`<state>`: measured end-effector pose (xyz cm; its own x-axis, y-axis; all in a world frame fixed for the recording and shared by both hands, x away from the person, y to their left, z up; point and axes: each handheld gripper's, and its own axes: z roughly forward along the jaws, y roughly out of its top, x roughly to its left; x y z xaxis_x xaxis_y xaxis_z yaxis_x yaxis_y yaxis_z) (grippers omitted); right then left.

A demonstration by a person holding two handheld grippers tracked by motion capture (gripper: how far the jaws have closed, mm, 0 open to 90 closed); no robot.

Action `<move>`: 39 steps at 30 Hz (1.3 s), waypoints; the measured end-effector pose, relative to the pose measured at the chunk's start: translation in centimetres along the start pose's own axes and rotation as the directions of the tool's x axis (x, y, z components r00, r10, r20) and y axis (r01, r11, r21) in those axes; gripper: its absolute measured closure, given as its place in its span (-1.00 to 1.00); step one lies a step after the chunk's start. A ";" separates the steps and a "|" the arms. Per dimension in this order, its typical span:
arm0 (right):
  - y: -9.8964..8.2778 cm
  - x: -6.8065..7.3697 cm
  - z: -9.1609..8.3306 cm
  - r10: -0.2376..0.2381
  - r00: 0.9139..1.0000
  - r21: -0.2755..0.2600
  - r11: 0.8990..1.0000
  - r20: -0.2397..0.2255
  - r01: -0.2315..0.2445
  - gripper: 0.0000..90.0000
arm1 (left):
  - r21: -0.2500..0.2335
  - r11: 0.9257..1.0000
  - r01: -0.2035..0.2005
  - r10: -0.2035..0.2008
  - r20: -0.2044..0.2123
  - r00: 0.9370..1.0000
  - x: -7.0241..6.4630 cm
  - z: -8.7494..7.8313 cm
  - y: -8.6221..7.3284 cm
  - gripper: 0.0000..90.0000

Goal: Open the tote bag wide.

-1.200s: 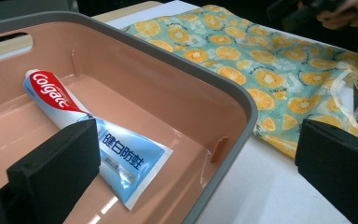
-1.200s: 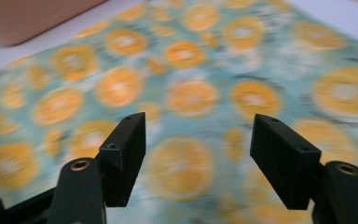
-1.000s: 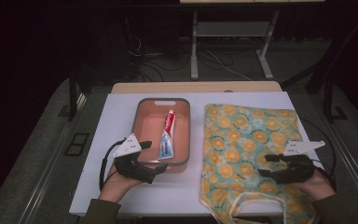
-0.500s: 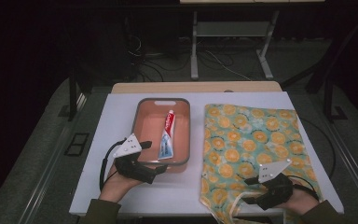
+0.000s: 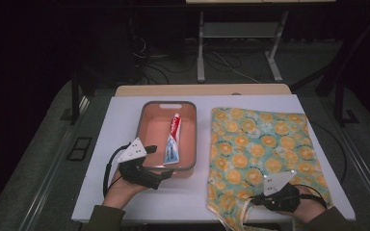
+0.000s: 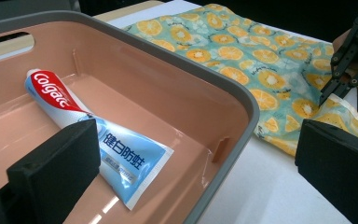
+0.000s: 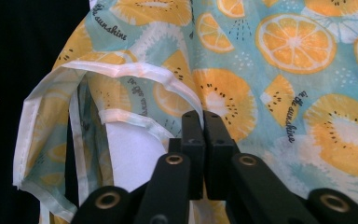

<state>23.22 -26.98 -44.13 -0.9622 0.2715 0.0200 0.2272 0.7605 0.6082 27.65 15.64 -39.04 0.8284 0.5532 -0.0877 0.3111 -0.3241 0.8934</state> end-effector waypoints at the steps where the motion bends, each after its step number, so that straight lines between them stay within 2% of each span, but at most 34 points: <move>1: 0.0 0.0 0.0 0.019 1.000 -0.006 1.000 -0.002 -0.019 0.99 | -0.001 1.000 0.001 -0.001 0.001 1.000 0.0 0.0 0.0 -1.00; 2: 0.1 -0.1 0.0 0.019 1.000 -0.010 1.000 -0.001 -0.019 1.00 | -0.001 1.000 0.001 -0.001 0.001 1.000 0.0 0.0 0.0 -1.00; 7: 0.9 -1.0 -0.1 0.085 0.995 -0.065 0.995 0.047 -0.082 1.00 | -0.002 1.000 0.001 -0.001 0.001 1.000 0.0 0.0 0.0 -1.00; 9: 1.4 -1.6 0.0 0.112 0.991 -0.077 0.991 0.070 -0.106 1.00 | -0.001 1.000 0.001 -0.001 0.001 1.000 0.0 0.0 0.0 -1.00; 12: 2.0 -3.0 0.2 0.156 0.981 -0.092 0.985 0.120 -0.145 1.00 | 0.001 1.000 0.003 -0.003 -0.001 1.000 0.0 0.0 0.0 -1.00; 19: 3.8 -5.9 0.9 0.241 0.948 -0.116 0.968 0.208 -0.220 1.00 | 0.002 1.000 0.003 -0.003 0.000 1.000 0.0 0.1 0.0 -1.00; 22: 4.7 -7.2 1.3 0.276 0.929 -0.133 0.959 0.247 -0.250 1.00 | 0.002 1.000 0.003 -0.003 0.001 1.000 0.0 0.0 0.0 -1.00; 23: 4.7 -7.2 1.3 0.276 0.929 -0.133 0.959 0.247 -0.250 1.00 | 0.002 1.000 0.004 -0.004 0.001 1.000 0.0 0.0 0.0 -1.00; 24: 5.3 -8.3 1.6 0.293 0.919 -0.143 0.954 0.264 -0.264 1.00 | 0.002 1.000 0.004 -0.004 0.002 1.000 0.0 0.0 0.0 -1.00; 26: 6.0 -9.4 1.9 0.313 0.905 -0.145 0.949 0.290 -0.281 1.00 | 0.002 1.000 0.003 -0.003 0.003 1.000 0.0 0.0 0.0 -1.00; 30: 7.0 -11.3 2.9 0.351 0.883 -0.163 0.935 0.311 -0.314 1.00 | 0.000 1.000 0.004 -0.004 0.003 1.000 0.1 0.0 0.0 -1.00; 33: 7.2 -12.0 3.5 0.373 0.882 -0.171 0.926 0.288 -0.336 0.99 | -0.001 1.000 0.003 -0.003 0.005 1.000 0.1 0.0 0.0 -1.00; 35: 7.2 -11.7 3.5 0.356 0.898 -0.156 0.933 0.259 -0.325 0.91 | -0.001 1.000 0.003 -0.003 0.006 1.000 0.1 0.0 0.0 -1.00; 37: 7.2 -11.2 2.9 0.343 0.910 -0.148 0.937 0.232 -0.316 0.64 | -0.001 1.000 0.004 -0.004 0.006 1.000 0.1 0.0 0.0 -1.00; 39: 7.1 -10.5 2.1 0.324 0.926 -0.152 0.942 0.193 -0.298 0.39 | -0.002 1.000 0.002 -0.002 0.006 1.000 0.1 0.0 0.0 -1.00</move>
<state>35.25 -23.16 -41.66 -0.7887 0.6116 0.0624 0.4778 0.5459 0.6882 27.71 15.71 -39.01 0.8304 0.5494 -0.0926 0.3123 -0.3214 0.8940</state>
